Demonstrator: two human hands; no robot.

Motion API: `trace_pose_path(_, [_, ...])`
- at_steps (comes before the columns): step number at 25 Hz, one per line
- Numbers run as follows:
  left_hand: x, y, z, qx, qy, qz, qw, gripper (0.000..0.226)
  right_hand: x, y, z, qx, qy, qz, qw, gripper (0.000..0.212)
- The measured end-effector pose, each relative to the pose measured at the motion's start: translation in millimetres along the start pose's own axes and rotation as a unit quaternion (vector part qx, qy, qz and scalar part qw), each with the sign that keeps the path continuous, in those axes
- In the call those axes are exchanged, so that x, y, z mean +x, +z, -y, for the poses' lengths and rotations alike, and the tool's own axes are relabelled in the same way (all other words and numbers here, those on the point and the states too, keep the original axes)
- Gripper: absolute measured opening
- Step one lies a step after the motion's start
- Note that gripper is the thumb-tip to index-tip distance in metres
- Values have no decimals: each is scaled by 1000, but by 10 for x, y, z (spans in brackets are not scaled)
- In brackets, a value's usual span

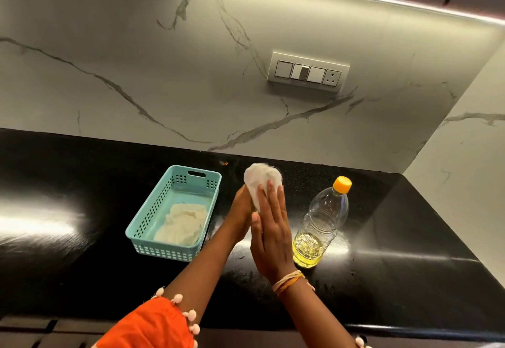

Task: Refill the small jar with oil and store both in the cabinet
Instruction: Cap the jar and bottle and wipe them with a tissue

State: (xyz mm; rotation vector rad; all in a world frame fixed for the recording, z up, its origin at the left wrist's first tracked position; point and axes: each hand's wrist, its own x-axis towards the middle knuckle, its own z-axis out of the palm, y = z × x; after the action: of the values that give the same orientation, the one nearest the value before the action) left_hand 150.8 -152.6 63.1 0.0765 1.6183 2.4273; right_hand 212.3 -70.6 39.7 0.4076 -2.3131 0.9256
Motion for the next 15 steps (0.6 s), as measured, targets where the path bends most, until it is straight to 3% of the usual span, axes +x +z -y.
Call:
trace_pose_path(3, [-42, 5, 38, -43, -17, 22, 999, 46, 273, -19, 27, 65, 64, -9, 996, 52])
trace_pose_path(6, [-48, -20, 67, -46, -43, 4, 998, 57, 352, -32, 17, 158, 132, -106, 973, 40])
trace_pose_path(9, [-32, -71, 52, -51, -55, -14, 997, 66, 221, -69, -15, 101, 104, -176, 974, 23])
trace_pose_path(12, [-28, -135, 12, -29, -56, -12, 998, 72, 22, -89, -86, 58, 30, -142, 988, 12])
trace_pose_path(15, [-31, -163, -2, 5, -51, 2, 999, 78, 88, -101, -84, 82, 21, -100, 991, 19])
